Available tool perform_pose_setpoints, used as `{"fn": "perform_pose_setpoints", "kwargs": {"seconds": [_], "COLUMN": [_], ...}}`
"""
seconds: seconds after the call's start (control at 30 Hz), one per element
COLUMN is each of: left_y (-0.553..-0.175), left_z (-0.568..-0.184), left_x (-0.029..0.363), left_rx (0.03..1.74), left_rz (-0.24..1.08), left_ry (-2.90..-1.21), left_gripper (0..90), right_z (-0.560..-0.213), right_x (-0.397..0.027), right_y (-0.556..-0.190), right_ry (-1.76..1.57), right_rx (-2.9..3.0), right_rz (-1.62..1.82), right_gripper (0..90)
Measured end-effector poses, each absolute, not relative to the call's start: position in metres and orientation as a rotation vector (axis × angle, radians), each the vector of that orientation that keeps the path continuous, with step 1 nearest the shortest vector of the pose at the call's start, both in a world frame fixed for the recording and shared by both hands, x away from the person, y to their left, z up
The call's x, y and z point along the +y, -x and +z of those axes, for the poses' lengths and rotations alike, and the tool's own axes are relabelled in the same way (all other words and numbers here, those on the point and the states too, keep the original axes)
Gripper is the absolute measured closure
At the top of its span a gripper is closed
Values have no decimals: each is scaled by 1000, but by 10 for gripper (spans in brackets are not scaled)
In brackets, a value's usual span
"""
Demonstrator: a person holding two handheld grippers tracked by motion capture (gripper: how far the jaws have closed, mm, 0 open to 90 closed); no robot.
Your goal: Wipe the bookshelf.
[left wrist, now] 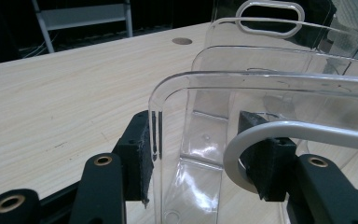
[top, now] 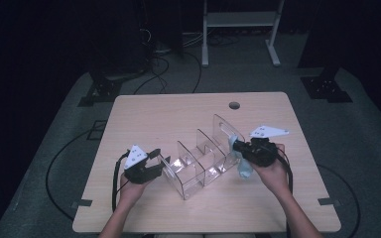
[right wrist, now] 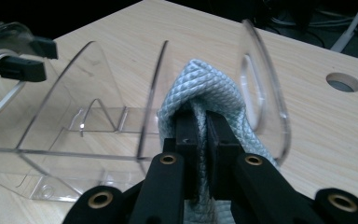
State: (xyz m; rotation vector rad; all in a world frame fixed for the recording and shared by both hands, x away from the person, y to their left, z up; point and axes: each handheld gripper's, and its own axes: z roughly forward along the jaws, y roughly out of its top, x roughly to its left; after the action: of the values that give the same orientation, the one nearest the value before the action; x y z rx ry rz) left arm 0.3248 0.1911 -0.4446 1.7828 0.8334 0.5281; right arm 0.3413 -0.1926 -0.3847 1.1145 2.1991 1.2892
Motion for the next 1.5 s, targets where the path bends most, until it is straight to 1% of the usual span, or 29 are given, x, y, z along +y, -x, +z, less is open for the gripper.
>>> {"fn": "perform_pose_setpoints", "kwargs": {"seconds": [0.17,0.33,0.57,0.67,0.83,1.07,1.5], "left_y": [-325,-324,-324,-323,-322,-322,-322], "left_z": [-445,-445,-445,-445,-445,-444,-444], "left_x": [190,189,189,188,188,187,186], "left_rx": [840,845,851,852,856,854,857], "left_rz": [529,537,535,541,546,552,553], "left_ry": [-1775,-1778,-1775,-1778,-1780,-1784,-1785], "left_gripper": [473,474,473,473,473,472,472], "right_z": [-387,-388,-389,-391,-391,-392,-394], "right_x": [-206,-193,-199,-185,-171,-139,-100], "right_y": [-352,-342,-346,-333,-323,-304,-282], "right_ry": [-1176,-1137,-1187,-1138,-1098,-1013,-895], "right_rx": [2159,2196,2157,2203,2236,2314,2393], "right_rz": [1300,1321,1325,1385,1423,1463,1534], "right_gripper": [845,845,846,845,846,845,843]}}
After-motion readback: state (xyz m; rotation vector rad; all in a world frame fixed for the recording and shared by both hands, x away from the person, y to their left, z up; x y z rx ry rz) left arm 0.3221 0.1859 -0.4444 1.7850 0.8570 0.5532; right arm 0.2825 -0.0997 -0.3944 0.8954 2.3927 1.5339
